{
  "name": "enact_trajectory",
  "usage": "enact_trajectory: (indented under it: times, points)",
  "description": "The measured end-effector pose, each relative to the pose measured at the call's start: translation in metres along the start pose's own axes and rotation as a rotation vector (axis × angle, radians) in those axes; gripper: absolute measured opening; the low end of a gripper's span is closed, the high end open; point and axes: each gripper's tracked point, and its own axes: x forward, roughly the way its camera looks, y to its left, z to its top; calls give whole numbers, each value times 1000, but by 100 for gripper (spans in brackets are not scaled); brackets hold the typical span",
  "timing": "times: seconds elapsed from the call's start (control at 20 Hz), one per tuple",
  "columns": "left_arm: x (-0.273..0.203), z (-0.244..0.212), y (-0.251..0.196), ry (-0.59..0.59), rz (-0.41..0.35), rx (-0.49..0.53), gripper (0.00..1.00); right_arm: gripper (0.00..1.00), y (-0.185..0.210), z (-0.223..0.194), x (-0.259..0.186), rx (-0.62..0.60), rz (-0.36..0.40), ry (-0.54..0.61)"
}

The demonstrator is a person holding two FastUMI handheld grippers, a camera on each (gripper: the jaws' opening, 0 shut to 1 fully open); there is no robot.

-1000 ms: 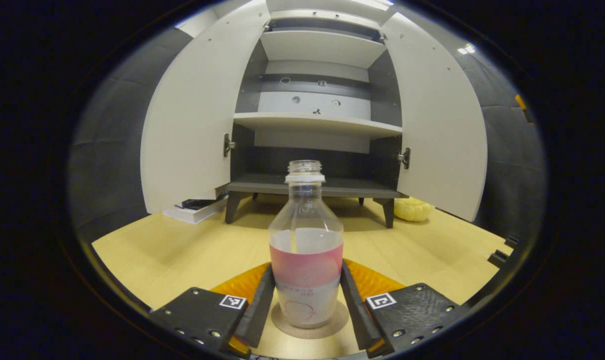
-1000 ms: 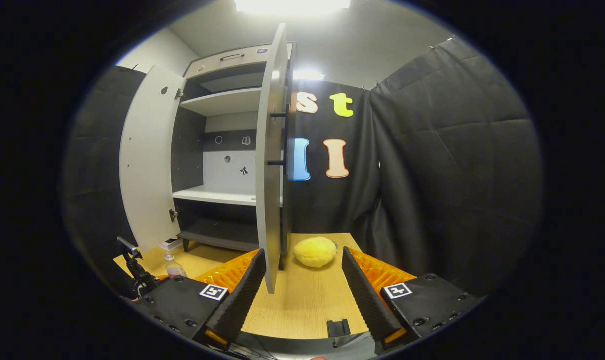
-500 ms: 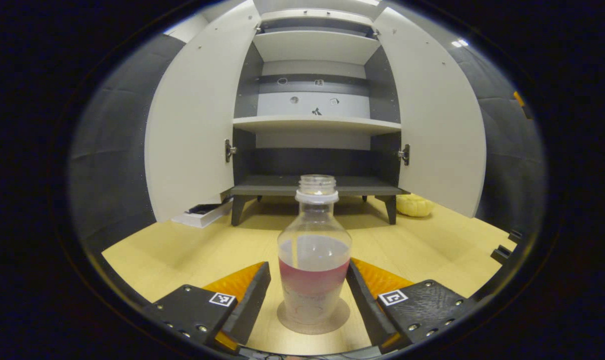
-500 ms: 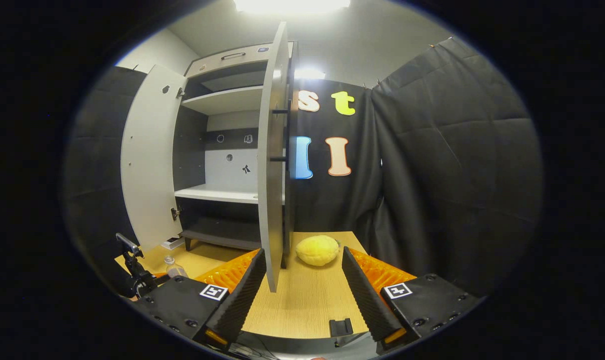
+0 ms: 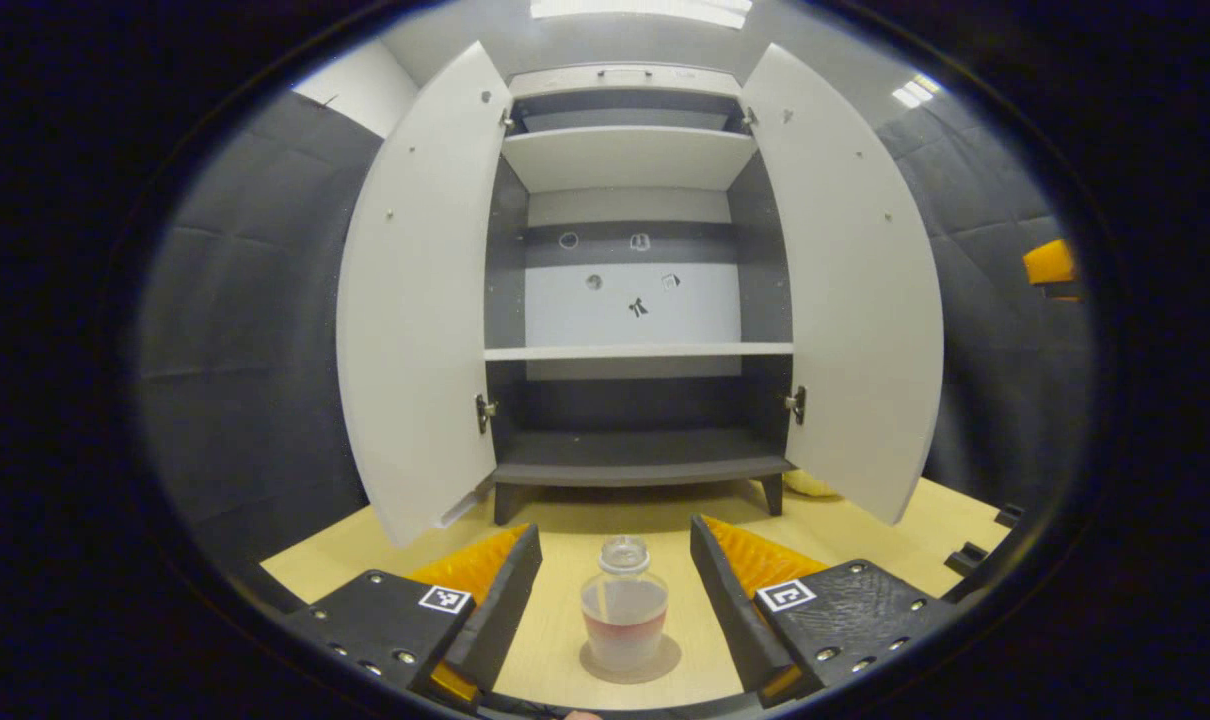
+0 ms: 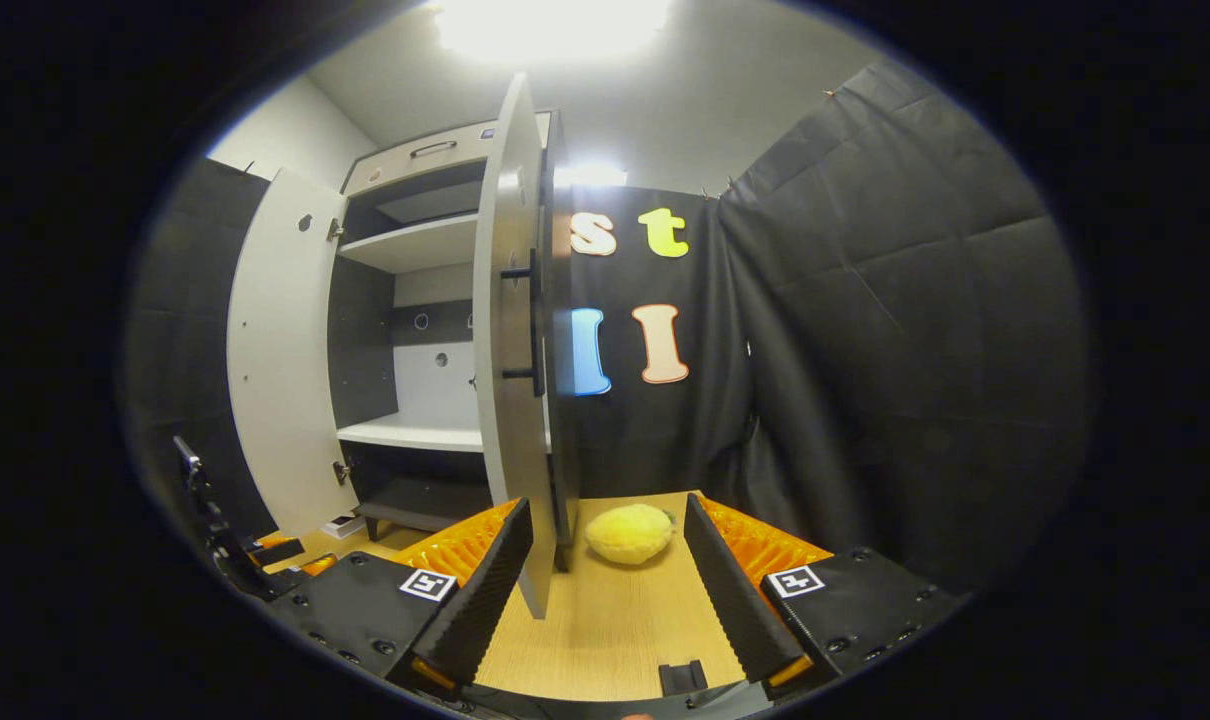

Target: Grasp the bottle in the cabinet with the left hand and place it on the coaster, then close the right door with the right hand and the left door with the left hand.

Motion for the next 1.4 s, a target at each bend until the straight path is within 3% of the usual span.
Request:
enact_trajectory:
  times: [0.25, 0.3, 0.45, 0.5, 0.55, 0.65, 0.7, 0.8, 0.85, 0.9, 0.95, 1.05, 1.1, 1.15, 1.2, 1.25, 1.3, 1.35, 1.4]
  points:
    - [-28, 52, 25, -57, 33, 4, 81, 97, -6, 25, 26, 27, -26, -43]
    - [-32, 61, 34, -74, 50, 10, 88, 92, -6, 30, 33, 30, -32, -50]
    - [-46, 80, 65, -105, 100, 15, 94, 92, -7, 46, 52, 16, -59, -67]
    - [-48, 82, 74, -106, 112, 10, 94, 92, -7, 53, 59, 11, -73, -76]
    - [-52, 84, 86, -109, 128, 4, 88, 97, -6, 59, 65, 6, -85, -83]
    - [-65, 78, 105, -105, 158, -5, 88, 92, -3, 68, 77, -11, -119, -87]
    - [-70, 77, 117, -104, 174, -8, 94, 92, -2, 71, 81, -24, -136, -85]
    - [-77, 79, 142, -106, 203, -10, 94, 92, 3, 79, 90, -37, -165, -83]
    - [-79, 80, 155, -108, 216, -12, 94, 92, 7, 83, 93, -37, -175, -86]
    - [-81, 82, 167, -112, 229, -13, 88, 92, 11, 87, 96, -36, -181, -92]
    - [-83, 83, 180, -115, 241, -12, 94, 97, 14, 88, 99, -39, -191, -94]
    - [-88, 87, 204, -122, 260, -14, 94, 97, 21, 91, 103, -48, -211, -95]
    - [-89, 90, 214, -126, 267, -13, 94, 92, 24, 93, 103, -51, -223, -97]
    - [-89, 89, 224, -127, 271, -11, 88, 92, 24, 93, 102, -61, -243, -100]
    - [-90, 88, 234, -127, 278, -8, 94, 92, 25, 94, 101, -71, -263, -101]
    - [-91, 88, 244, -128, 286, -7, 94, 92, 27, 94, 101, -78, -276, -104]
    - [-92, 87, 252, -128, 291, -6, 94, 96, 30, 95, 100, -86, -281, -108]
    - [-92, 83, 261, -122, 297, -7, 94, 92, 48, 97, 99, -85, -215, -115]
    - [-92, 81, 270, -114, 302, -10, 87, 92, 56, 100, 109, -92, -225, -117]
